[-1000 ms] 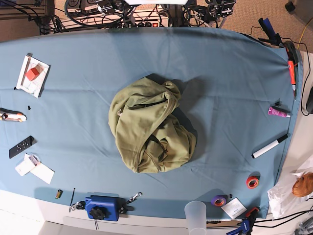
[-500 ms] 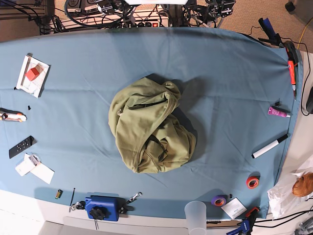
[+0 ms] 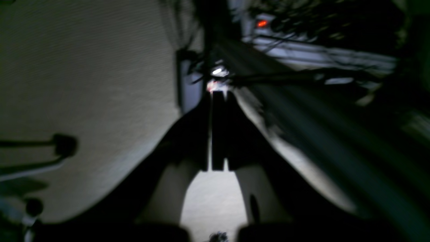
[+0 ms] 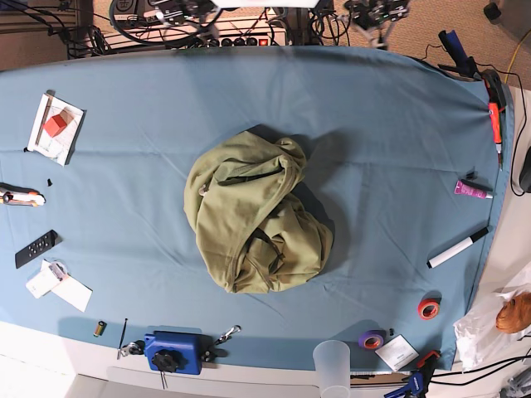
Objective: Layout the t-shirt on the table in an organized manner, then fold the t-shirt properly
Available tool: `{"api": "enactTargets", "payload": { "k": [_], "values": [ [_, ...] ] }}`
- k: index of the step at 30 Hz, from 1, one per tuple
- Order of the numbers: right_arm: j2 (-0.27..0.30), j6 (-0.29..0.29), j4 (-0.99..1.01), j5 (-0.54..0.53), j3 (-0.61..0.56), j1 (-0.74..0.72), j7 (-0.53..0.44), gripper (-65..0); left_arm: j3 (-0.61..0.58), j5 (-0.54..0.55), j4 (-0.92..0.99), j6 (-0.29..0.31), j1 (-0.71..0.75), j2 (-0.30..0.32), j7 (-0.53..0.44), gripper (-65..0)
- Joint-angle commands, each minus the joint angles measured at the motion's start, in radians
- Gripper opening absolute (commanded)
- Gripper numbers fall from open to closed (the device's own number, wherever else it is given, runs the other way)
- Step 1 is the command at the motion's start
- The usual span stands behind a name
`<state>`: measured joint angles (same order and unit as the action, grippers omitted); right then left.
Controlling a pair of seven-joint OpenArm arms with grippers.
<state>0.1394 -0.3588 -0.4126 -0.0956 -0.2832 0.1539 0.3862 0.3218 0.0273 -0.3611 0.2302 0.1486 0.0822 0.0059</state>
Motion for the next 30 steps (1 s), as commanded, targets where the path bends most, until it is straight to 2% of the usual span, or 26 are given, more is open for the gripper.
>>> {"api": "enactTargets", "payload": {
  "k": [1,7,13,16,20,24,30],
  "values": [
    [0.014,-0.003,-0.006,-0.002,0.001,0.005,0.006,-65.0,0.001,0.002,-0.011,0.007,0.011,0.012,-0.006,-65.0],
    [0.081,-0.002,-0.069,-0.007,0.001,0.061,0.006,-65.0,0.001,0.002,-0.138,-0.011,0.125,0.060,-0.006,-65.0],
    [0.150,-0.002,-0.243,-0.132,0.001,0.168,0.038,-65.0,0.001,0.002,-0.368,0.021,0.263,0.066,-0.006,-65.0],
    [0.174,-0.002,-0.338,-0.175,0.003,0.232,0.075,-65.0,0.001,0.003,-0.481,0.067,0.328,0.066,-0.006,-65.0],
    [0.200,-0.002,-0.456,-0.177,0.004,0.313,0.102,-65.0,0.001,0.036,-0.618,0.132,0.412,0.070,0.004,-65.0],
    [0.220,-0.003,-0.570,-0.177,0.006,0.396,0.113,-65.0,0.002,0.137,-0.743,0.134,0.495,0.080,0.082,-65.0],
    [0.224,-0.002,-0.760,-0.178,0.076,0.523,0.187,-65.0,0.002,0.161,-0.896,0.138,0.605,0.097,0.111,-65.0]
  ]
}}
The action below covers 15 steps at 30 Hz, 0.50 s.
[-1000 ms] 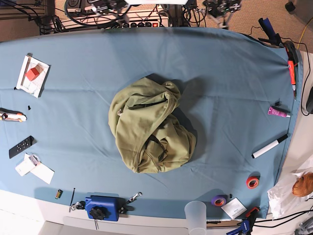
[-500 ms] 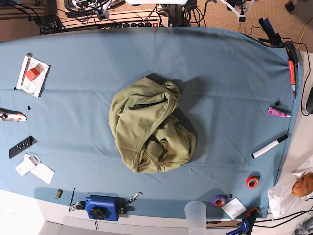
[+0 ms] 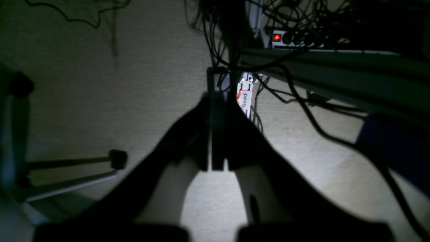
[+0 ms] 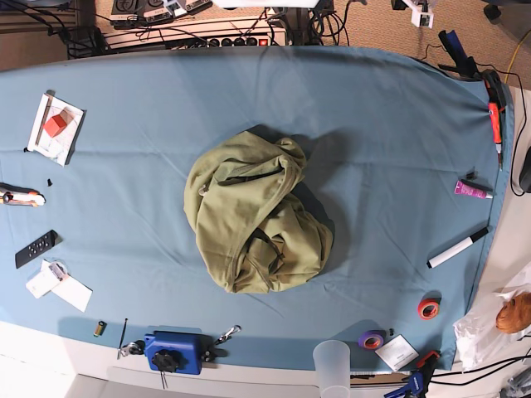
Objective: Layout the t-shirt on the table in an organized manner, then fold the t-shirt properly
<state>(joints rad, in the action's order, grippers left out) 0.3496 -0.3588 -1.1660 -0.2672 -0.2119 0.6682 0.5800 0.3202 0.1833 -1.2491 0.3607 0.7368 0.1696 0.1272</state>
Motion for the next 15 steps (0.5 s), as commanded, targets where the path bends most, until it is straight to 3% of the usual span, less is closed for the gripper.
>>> {"api": "enactTargets", "payload": {
  "k": [1,3,10,15],
  "values": [
    [0.014,-0.002,-0.040,-0.008,0.023,0.029,0.016,-65.0,0.003,0.005,-0.033,0.008,0.037,0.014,-0.010,-65.0],
    [0.016,-0.002,-0.104,-0.036,0.068,0.067,0.060,-65.0,0.004,0.006,-0.090,0.009,0.080,0.025,0.013,-65.0],
    [0.016,-0.006,-0.342,-0.216,0.246,0.205,0.213,-65.0,0.014,0.121,-0.335,0.097,0.226,0.052,0.142,-65.0],
    [0.016,-0.076,-0.551,-0.295,0.327,0.322,0.286,-65.0,0.066,0.241,-0.536,0.112,0.319,0.052,0.288,-65.0]
  ]
}}
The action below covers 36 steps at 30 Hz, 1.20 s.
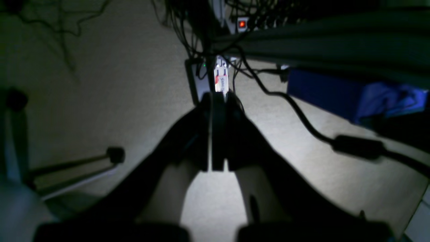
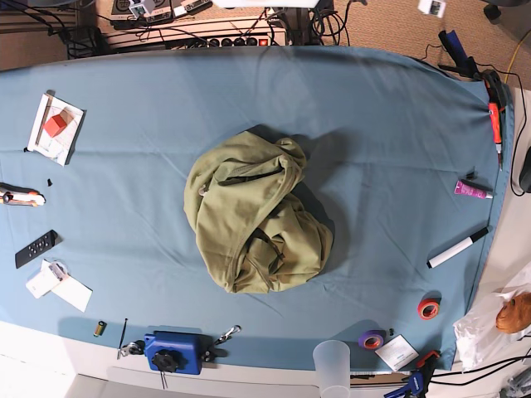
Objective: Layout the t-shirt on the table in an organized manner, then fold the t-shirt properly
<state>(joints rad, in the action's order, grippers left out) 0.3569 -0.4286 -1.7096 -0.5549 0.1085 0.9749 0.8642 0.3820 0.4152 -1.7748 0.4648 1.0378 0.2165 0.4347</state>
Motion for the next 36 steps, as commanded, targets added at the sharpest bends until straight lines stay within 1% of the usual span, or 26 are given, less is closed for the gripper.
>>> {"api": "enactTargets", "payload": {
  "k": [1,5,8,10,14,17,20,23,26,29,30,32,33,34,36],
  "values": [
    [0.009,-0.010,-0.050,-0.015,0.013,0.040,0.003,-65.0,0.019,0.035,-0.044,0.008,0.031,0.005,0.004,-65.0],
    [0.008,-0.013,-0.216,-0.025,0.018,0.111,0.005,-65.0,0.087,0.116,-0.161,0.008,0.058,0.005,0.071,-65.0],
    [0.008,-0.019,-0.334,-0.025,0.018,0.133,0.035,-65.0,0.148,0.160,-0.239,0.007,0.059,0.005,0.130,-65.0],
    [0.009,-0.028,-0.407,-0.024,0.018,0.133,0.062,-65.0,0.191,0.181,-0.294,0.007,0.059,0.005,0.153,-65.0],
    [0.008,-0.027,-0.543,-0.024,0.018,0.133,0.082,-65.0,0.278,0.191,-0.409,0.007,0.059,0.005,0.175,-65.0],
    [0.008,-0.027,-0.630,-0.024,0.018,0.123,0.083,-65.0,0.327,0.191,-0.496,0.007,0.055,0.005,0.175,-65.0],
    [0.008,-0.027,-0.647,-0.024,0.018,0.102,0.091,-65.0,0.341,0.191,-0.571,0.004,0.036,0.005,0.174,-65.0],
    [0.008,-0.027,-0.647,-0.021,0.018,0.074,0.097,-65.0,0.341,0.192,-0.581,0.004,0.003,0.005,0.169,-65.0],
    [0.001,-0.027,-0.647,-0.013,0.018,0.025,0.092,-65.0,0.341,0.191,-0.581,0.004,-0.047,0.005,0.112,-65.0],
    [0.000,-0.027,-0.647,-0.007,0.018,-0.027,0.092,-65.0,0.341,0.191,-0.581,0.004,-0.104,0.005,0.087,-65.0],
    [0.000,-0.027,-0.647,0.005,0.018,-0.041,0.091,-65.0,0.341,0.191,-0.581,0.004,-0.122,0.005,0.087,-64.3],
    [0.000,-0.027,-0.647,0.054,0.018,-0.066,0.075,-65.0,0.341,0.191,-0.581,0.005,-0.157,0.005,0.069,-57.1],
    [0.000,-0.027,-0.647,0.084,0.018,-0.077,0.059,-65.0,0.341,0.191,-0.581,0.005,-0.172,0.005,0.054,-54.7],
    [0.000,-0.027,-0.647,0.113,0.018,-0.089,0.039,-65.0,0.341,0.191,-0.581,0.004,-0.188,0.005,0.036,-53.6],
    [0.000,-0.027,-0.647,0.166,0.018,-0.116,0.006,-65.0,0.341,0.191,-0.581,0.004,-0.220,0.005,0.008,-53.5]
  ]
}}
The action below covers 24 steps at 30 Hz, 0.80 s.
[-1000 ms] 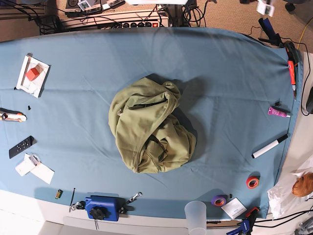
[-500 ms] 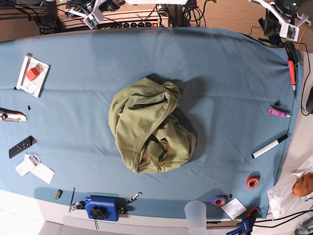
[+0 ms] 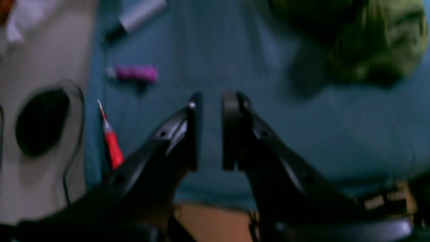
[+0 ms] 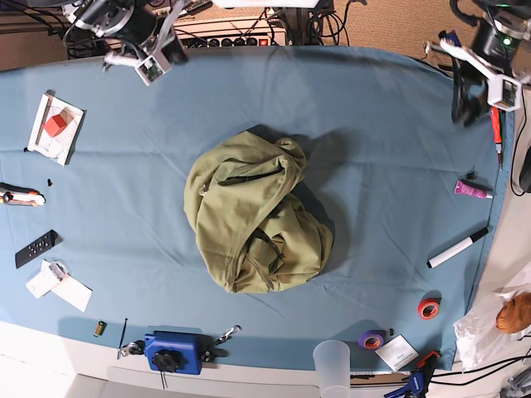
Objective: Layout the t-shirt on the table in an organized manner, then fold the t-shirt properly
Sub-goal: 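Move the left gripper down onto the crumpled olive-green t-shirt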
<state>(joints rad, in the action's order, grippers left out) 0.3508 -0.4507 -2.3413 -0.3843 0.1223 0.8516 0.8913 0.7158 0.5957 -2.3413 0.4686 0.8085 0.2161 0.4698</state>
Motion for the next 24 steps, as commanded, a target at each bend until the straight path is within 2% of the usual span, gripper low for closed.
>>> {"api": "enactTargets", "payload": {
  "k": [1,5,7,10,12,15,19,24],
  "values": [
    [0.006,-0.005,-0.015,0.013,0.004,-0.006,-0.031,-65.0,0.006,0.011,-0.015,0.000,-0.009,0.006,-0.029,-53.5],
    [0.006,-0.005,-0.015,0.019,0.004,-0.055,-0.032,-65.0,0.006,0.010,-0.015,0.001,-0.070,0.006,-0.029,-52.6],
    [0.007,-0.005,-0.015,0.020,0.004,-0.062,-0.033,-64.5,0.006,0.010,-0.015,0.000,-0.089,0.006,-0.029,-46.6],
    [0.007,-0.005,-0.015,0.050,0.004,-0.063,-0.053,-46.9,0.005,0.011,-0.015,0.005,-0.100,0.006,-0.030,-34.7],
    [0.007,-0.002,-0.015,0.087,0.004,-0.063,-0.074,-41.3,-0.013,0.010,-0.015,0.003,-0.108,0.006,-0.030,-31.2],
    [0.007,0.026,-0.015,0.144,0.004,-0.081,-0.086,-40.9,-0.087,-0.009,-0.015,0.000,-0.128,0.006,-0.030,-31.1],
    [0.007,0.087,-0.015,0.195,0.004,-0.146,-0.079,-40.9,-0.251,-0.114,0.006,0.000,-0.188,0.006,-0.045,-31.1],
    [0.007,0.090,-0.015,0.203,0.004,-0.213,-0.063,-40.9,-0.447,-0.209,0.079,0.000,-0.283,0.005,-0.052,-31.1]
  ]
}}
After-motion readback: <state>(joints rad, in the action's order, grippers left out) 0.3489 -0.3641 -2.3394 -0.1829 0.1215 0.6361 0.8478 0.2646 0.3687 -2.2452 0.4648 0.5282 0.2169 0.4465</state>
